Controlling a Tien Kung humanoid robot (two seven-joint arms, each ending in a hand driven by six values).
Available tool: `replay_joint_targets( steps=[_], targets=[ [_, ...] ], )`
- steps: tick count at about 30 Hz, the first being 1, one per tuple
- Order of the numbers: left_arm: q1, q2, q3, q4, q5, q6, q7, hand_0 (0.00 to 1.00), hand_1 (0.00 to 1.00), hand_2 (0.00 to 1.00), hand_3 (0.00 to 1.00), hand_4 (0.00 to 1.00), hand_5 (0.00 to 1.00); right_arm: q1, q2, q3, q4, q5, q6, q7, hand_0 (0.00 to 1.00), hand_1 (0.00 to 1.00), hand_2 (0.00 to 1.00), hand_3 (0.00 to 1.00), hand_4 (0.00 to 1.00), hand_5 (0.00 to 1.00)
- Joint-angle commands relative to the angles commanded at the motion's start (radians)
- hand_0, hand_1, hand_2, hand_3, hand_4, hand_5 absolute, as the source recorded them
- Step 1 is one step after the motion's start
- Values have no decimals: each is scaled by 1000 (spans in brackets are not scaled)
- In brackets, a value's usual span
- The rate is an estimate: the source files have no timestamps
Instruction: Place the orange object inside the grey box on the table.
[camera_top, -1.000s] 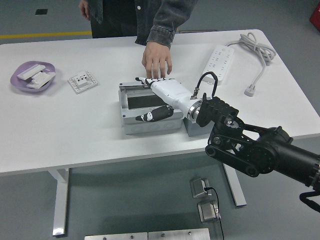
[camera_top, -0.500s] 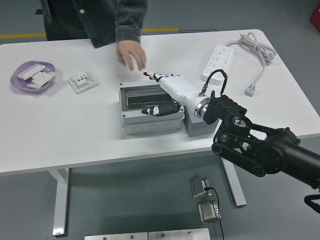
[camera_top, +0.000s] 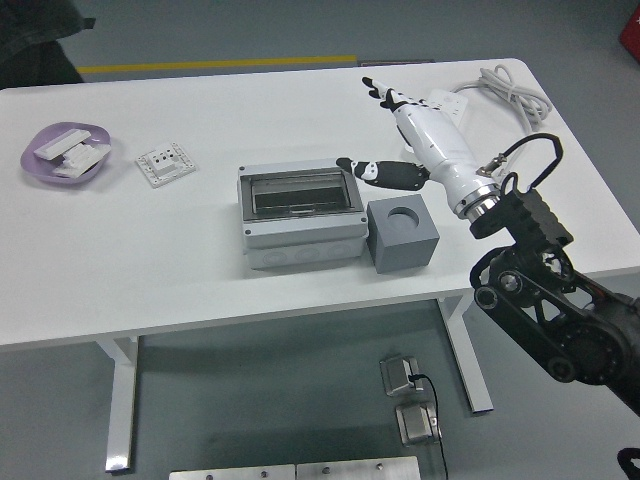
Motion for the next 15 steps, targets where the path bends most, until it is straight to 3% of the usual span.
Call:
replay_joint_targets(
  steps=[7,12,15],
  targets=[
    [7,-3,17,0,-30,0,-3,635,688,705,792,650,896,-138,45,199,34,72,-121,136,853,823,907,998,909,565],
    [9,-6,25,0,-40,-1,-4,635,688,705,793,654,897,-223,80,302,-20,236,-216,288,854,819,896,998,910,571],
    [9,-6,28,0,-42,-2,-4,637,688,705,793,655,895,-252,92,320,-41,338,-227,373,851,818,881,998,909,576]
  ],
)
